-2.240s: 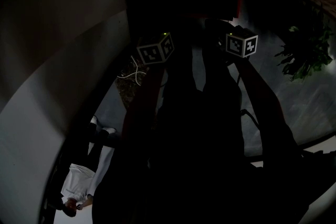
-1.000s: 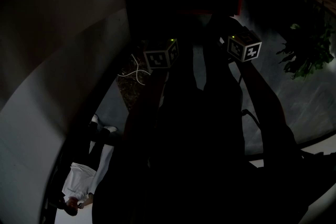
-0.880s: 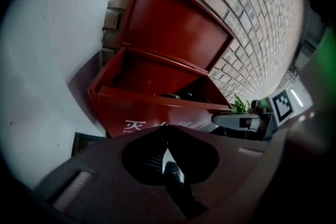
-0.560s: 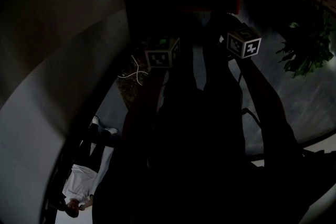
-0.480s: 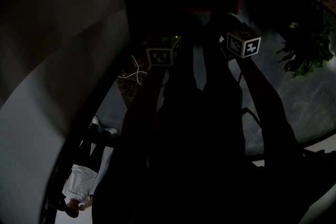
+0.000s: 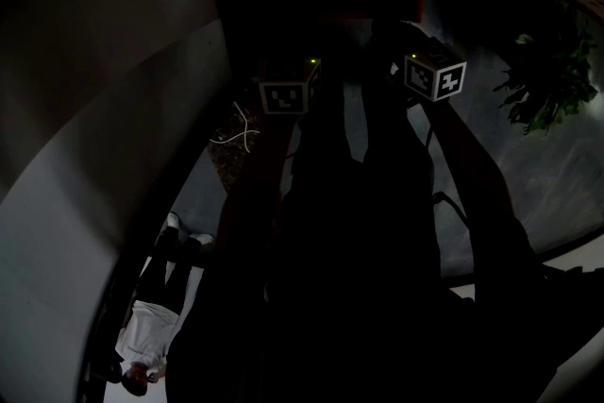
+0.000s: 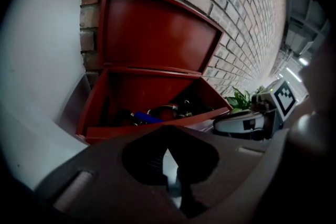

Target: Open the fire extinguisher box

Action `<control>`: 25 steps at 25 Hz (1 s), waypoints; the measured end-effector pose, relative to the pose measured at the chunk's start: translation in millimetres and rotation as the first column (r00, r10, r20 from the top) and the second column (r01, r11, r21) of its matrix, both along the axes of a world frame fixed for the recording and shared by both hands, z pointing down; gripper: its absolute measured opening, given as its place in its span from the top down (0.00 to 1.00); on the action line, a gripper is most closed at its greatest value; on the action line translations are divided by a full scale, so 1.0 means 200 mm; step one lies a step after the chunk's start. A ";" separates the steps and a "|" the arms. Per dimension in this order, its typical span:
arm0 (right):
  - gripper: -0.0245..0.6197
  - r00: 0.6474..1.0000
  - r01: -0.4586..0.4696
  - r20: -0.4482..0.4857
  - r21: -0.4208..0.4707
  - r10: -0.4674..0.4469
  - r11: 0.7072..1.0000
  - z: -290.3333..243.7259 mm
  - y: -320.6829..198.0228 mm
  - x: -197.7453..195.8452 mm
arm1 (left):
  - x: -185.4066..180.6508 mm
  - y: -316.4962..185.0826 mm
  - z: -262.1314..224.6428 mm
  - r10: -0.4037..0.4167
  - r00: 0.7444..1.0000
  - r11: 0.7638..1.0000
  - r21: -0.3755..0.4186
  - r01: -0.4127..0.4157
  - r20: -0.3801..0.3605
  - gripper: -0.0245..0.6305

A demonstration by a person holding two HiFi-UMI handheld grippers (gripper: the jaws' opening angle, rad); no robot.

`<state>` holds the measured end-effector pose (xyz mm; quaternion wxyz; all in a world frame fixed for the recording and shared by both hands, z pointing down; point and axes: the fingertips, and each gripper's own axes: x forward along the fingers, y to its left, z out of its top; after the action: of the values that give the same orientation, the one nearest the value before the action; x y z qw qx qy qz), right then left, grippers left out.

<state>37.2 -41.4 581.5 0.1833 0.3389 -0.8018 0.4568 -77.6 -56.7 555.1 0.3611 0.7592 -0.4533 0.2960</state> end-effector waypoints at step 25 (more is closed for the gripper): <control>0.97 0.947 0.250 -0.253 0.193 -0.198 0.949 -0.15 -0.10 -0.08 | 0.01 0.01 0.02 0.096 0.993 0.995 -0.034 -0.094 0.061 0.96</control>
<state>21.1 -61.5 551.5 0.2870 0.3139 -0.8546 0.2978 -74.8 -53.9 558.6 0.3441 0.7645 -0.4231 0.3437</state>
